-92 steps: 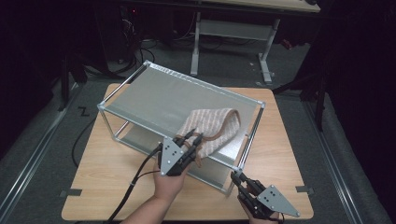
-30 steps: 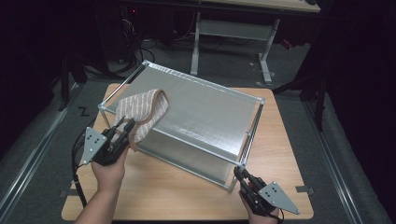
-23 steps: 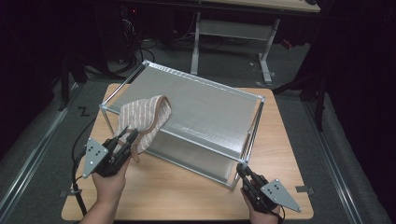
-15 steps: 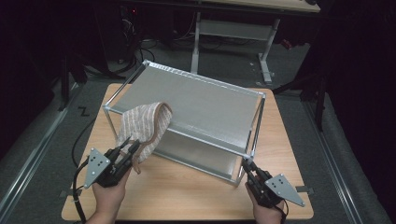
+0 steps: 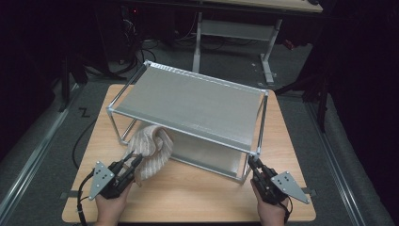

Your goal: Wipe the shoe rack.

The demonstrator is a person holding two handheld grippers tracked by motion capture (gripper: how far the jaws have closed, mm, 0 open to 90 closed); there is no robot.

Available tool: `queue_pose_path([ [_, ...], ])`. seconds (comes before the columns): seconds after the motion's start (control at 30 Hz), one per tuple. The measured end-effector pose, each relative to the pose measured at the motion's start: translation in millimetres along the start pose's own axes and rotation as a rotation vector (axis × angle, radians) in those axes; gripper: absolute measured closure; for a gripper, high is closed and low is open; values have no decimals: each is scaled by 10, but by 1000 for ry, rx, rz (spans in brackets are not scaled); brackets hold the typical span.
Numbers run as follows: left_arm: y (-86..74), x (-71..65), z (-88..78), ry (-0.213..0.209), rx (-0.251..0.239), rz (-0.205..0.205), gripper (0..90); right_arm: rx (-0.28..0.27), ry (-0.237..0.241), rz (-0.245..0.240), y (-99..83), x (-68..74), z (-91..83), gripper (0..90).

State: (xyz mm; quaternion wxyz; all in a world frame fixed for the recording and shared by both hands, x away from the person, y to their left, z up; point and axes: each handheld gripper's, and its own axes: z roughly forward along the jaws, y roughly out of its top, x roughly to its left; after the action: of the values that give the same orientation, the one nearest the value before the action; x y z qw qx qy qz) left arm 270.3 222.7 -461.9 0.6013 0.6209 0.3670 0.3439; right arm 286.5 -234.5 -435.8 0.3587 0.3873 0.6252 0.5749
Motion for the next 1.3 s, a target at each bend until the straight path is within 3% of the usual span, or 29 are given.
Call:
queue_pose_path([
  [0.13,-150,-11,47,-18,55,-15,747,-9,-17,5,12,-6,-1,813],
  [0.23,-179,-48,67,-16,73,10,740,-19,-36,12,21,-43,-15,813],
  [0.43,-186,-78,81,-7,118,7,700,-16,-57,14,-5,-99,-56,811],
  [0.57,-163,-78,89,-25,132,-14,627,-11,-67,16,-14,-139,-64,809],
  [0.7,-109,-75,72,-33,115,-27,510,-6,-71,21,-26,-166,-66,806],
  [0.83,-40,-9,20,18,101,-31,462,-1,-72,23,-37,-181,-66,802],
  [1.0,48,135,18,100,95,-16,504,1,-61,27,-38,-189,-74,796],
  [1.17,177,406,74,196,72,-24,581,5,-56,29,-50,-193,-98,793],
  [1.3,290,615,170,268,69,4,608,9,-55,29,-54,-195,-115,792],
])
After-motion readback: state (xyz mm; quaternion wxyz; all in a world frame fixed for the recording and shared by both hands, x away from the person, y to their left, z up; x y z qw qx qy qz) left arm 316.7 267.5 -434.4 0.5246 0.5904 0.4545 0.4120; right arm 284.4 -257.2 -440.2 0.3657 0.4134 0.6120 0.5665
